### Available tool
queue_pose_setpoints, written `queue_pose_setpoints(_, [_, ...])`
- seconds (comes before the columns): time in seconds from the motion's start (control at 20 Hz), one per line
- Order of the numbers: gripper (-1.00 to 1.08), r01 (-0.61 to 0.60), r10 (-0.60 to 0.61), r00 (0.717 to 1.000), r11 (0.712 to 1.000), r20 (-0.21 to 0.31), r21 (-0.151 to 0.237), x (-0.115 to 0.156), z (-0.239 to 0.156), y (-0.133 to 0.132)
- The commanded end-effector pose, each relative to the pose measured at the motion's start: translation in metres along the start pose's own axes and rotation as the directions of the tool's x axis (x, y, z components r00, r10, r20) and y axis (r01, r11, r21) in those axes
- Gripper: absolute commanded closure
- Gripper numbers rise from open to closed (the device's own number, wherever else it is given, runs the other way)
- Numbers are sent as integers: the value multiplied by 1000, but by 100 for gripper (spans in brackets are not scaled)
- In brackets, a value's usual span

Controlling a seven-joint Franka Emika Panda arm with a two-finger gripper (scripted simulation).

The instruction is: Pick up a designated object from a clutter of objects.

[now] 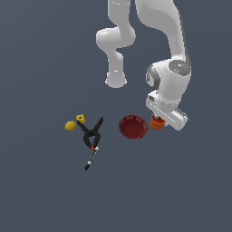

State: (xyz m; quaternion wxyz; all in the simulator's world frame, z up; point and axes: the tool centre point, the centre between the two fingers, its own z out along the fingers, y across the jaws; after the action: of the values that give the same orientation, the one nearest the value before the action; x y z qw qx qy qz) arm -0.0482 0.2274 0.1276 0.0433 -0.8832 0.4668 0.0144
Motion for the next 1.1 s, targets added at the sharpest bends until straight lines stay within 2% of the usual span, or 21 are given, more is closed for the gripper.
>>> queue_pose_setpoints(0.0, [-20,-46,46,999,999,-4,3,-9,8,1])
queue_pose_setpoints(0.5, [-20,-150,151,988,989,-15,10,-29,26,3])
queue_pose_setpoints(1.05, [-20,-160,160,987,987,-16,11,-31,35,4])
